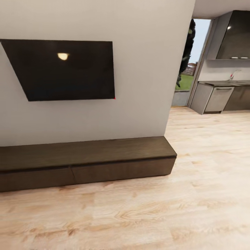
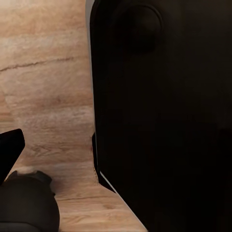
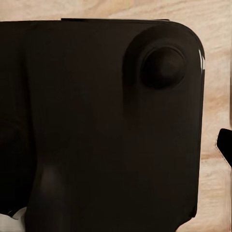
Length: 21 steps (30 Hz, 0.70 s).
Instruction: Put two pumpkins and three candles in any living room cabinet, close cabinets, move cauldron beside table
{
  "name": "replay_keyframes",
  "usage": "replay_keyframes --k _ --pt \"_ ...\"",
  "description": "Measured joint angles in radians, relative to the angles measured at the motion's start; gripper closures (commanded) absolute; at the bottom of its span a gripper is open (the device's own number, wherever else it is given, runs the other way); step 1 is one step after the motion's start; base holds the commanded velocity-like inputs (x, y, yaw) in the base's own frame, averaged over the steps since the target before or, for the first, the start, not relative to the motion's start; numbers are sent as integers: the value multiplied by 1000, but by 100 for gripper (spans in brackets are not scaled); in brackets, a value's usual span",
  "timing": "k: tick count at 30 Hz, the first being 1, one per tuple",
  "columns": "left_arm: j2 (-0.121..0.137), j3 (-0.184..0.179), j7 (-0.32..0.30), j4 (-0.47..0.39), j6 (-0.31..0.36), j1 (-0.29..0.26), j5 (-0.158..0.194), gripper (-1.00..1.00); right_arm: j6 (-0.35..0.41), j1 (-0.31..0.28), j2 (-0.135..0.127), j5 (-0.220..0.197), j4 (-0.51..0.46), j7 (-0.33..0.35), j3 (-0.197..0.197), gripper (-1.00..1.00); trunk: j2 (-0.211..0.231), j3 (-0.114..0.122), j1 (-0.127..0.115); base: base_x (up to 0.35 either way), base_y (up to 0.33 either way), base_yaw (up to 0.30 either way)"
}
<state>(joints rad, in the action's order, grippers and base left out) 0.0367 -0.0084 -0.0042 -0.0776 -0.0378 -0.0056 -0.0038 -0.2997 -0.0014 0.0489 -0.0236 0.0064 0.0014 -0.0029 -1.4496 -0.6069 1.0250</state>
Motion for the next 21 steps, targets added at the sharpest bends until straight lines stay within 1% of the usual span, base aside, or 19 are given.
replay_keyframes --k 4,16,21 --pt "1 0 1 0 0 0 0 -100 2 0 0 2 0 1 0 -100 0 -2 0 151 -180 73" --pt "1 0 1 -6 0 0 0 -100 11 0 1 3 1 2 0 -100 0 -3 0 226 -201 5" --pt "2 2 1 -6 0 0 0 -100 13 0 0 3 1 2 0 -100 0 -3 0 241 -83 0"
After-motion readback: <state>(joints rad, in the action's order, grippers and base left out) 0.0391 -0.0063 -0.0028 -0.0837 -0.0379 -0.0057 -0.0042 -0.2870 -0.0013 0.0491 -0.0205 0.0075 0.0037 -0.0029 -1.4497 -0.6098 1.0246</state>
